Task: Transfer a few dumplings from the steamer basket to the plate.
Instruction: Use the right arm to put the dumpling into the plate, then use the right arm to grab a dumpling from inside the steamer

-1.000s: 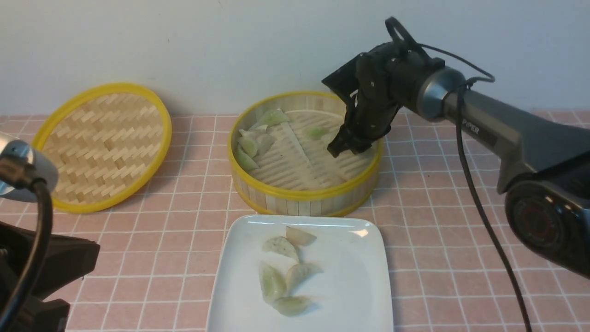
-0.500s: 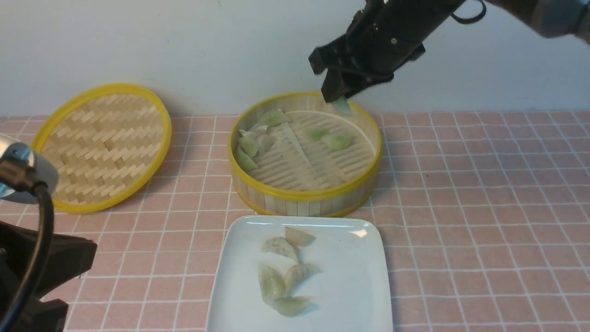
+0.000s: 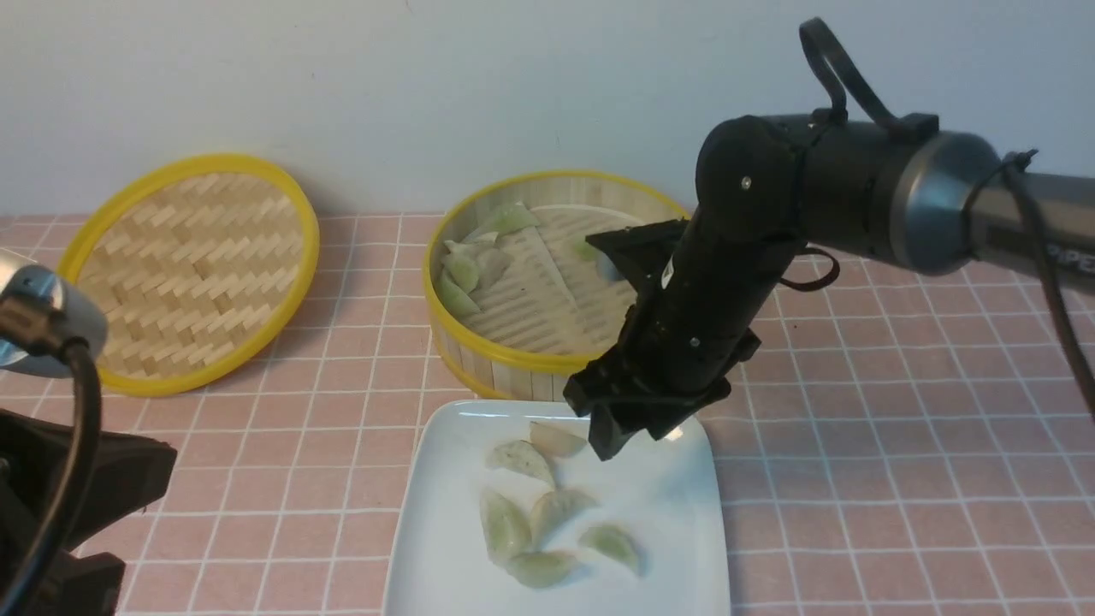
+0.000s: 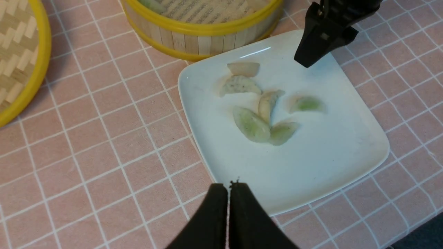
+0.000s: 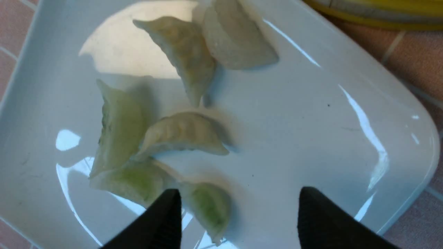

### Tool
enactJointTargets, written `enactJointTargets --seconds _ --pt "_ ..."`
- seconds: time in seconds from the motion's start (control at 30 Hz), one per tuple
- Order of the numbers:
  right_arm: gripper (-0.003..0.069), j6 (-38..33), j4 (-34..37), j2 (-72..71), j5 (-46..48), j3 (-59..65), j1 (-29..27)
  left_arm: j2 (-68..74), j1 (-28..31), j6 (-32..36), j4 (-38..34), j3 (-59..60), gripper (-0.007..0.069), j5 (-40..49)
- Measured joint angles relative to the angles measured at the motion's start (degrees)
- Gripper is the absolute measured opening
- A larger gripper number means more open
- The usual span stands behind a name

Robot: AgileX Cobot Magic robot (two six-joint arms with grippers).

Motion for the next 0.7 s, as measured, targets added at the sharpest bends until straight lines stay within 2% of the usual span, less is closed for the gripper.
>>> enactJointTargets --seconds 0.1,0.2,0.23,0.3,0.43,0.7 --pt "0.0524 -1.71 -3.91 0.07 -1.53 -3.58 -0.32 0.00 0.00 0.00 0.25 0.00 -0.0006 0.00" --pt "0.0564 -1.96 -8.99 1.11 -6.24 -10.65 -2.24 0.00 0.00 0.00 0.45 0.00 -0.0006 0.00" --pt "0.0564 -1.96 -8.99 1.11 -6.24 -10.65 -2.24 0.00 0.00 0.00 0.45 0.00 -0.0006 0.00" --pt "0.0573 -1.96 -10.53 4.06 -8.36 -18.10 -5.08 0.00 0.00 0.00 0.50 0.00 -0.0006 0.00" --pt "0.0577 -2.60 -11.33 13.49 -6.57 -30.65 -8.30 0.00 0.00 -0.51 0.56 0.00 -0.0006 0.00" --pt "0.0577 -3.38 -11.22 30.50 -2.91 -47.32 -9.43 0.00 0.00 -1.27 0.61 0.00 -0.0006 0.05"
